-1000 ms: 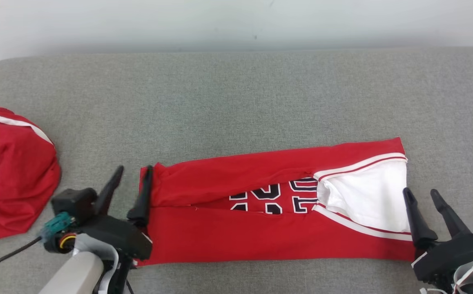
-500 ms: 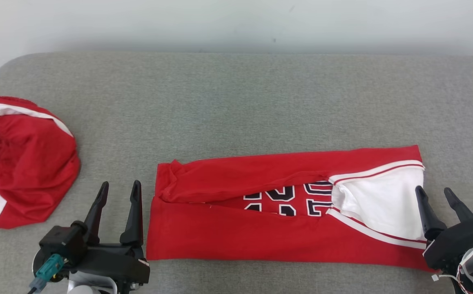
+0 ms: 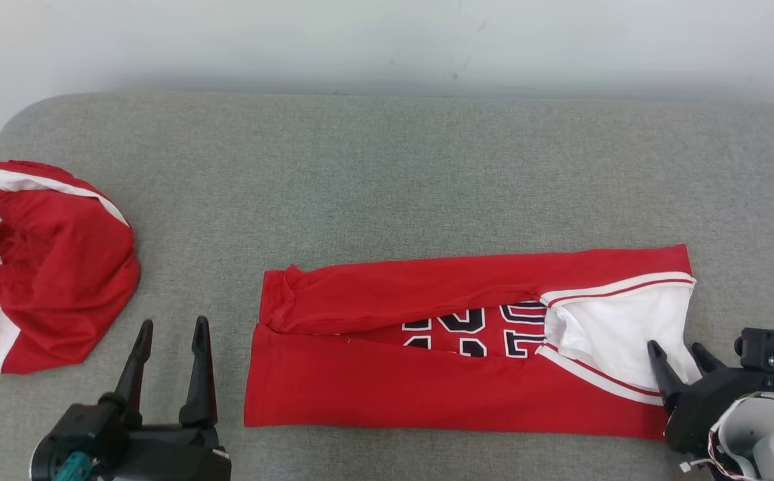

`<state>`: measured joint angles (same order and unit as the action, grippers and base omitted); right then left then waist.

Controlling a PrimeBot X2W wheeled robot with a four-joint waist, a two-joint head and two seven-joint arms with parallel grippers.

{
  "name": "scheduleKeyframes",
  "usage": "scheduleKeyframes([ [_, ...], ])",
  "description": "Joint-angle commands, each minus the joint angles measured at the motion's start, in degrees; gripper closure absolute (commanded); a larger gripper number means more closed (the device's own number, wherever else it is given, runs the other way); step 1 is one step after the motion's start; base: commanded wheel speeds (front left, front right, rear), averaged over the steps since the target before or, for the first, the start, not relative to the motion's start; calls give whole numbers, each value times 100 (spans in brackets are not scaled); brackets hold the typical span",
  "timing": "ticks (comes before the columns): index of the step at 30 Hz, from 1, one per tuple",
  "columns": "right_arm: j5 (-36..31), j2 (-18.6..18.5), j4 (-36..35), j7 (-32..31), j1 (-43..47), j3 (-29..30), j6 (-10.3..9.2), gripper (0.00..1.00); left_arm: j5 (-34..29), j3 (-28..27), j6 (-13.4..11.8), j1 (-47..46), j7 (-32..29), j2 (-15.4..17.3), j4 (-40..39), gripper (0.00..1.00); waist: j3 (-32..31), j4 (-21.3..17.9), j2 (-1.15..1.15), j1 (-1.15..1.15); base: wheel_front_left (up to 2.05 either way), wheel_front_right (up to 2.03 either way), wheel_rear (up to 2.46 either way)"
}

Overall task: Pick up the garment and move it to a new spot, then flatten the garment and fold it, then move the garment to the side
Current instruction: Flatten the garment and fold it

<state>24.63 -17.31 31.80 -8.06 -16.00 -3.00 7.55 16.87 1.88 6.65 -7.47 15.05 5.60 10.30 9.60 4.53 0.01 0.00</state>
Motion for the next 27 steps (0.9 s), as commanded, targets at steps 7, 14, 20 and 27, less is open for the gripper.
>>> scheduleKeyframes([
  [7,205,124,641,-52,-299,-384,-10,82,-272,-123,86,195,17,-110,-55,0,-59,62,-1,0,0,0,0],
  [14,432,-158,926,255,-476,-395,-16,100,-336,-156,84,303,17,-164,-78,0,-153,0,-1,0,0,0,0],
  [20,528,-569,1139,551,-586,-116,-16,100,-371,-111,78,422,17,-139,-113,0,-296,-153,-1,0,0,0,0],
  [27,515,-996,1223,675,-520,88,-15,100,-357,-77,79,463,17,-105,-133,0,-345,-329,-1,0,0,0,0],
])
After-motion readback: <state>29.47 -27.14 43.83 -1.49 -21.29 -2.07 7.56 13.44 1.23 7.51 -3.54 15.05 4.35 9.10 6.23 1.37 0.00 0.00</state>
